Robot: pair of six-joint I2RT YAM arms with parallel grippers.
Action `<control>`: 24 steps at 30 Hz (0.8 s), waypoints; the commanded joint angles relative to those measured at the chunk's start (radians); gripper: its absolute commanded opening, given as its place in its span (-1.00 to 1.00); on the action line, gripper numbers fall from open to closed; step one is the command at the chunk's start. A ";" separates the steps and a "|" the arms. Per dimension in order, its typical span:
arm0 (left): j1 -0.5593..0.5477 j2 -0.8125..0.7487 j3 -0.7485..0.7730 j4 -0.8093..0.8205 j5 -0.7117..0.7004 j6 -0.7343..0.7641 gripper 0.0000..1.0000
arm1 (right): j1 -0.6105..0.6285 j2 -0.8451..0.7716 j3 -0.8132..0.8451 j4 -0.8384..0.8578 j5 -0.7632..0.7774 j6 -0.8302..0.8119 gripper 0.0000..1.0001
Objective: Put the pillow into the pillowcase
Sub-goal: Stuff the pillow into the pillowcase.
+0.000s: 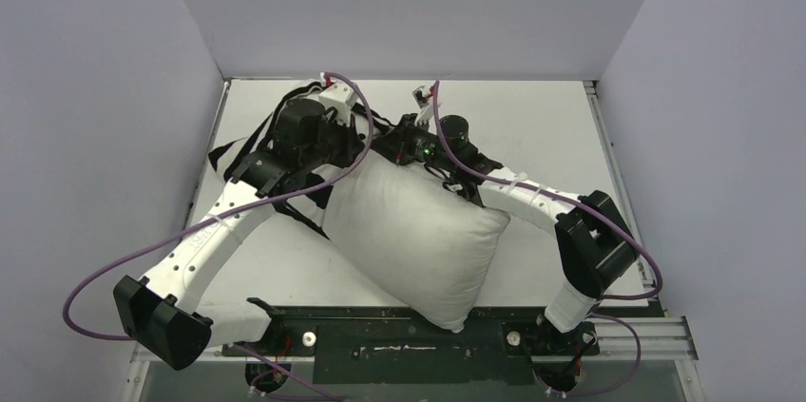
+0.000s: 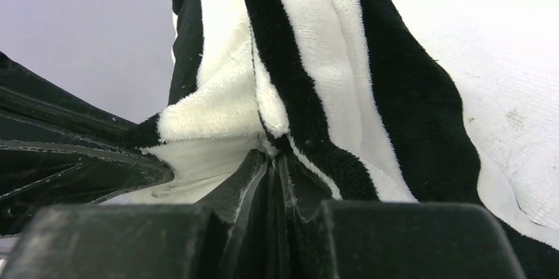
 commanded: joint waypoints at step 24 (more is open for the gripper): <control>-0.085 0.006 0.090 0.017 -0.230 0.127 -0.32 | 0.028 -0.071 -0.118 0.207 0.159 0.045 -1.00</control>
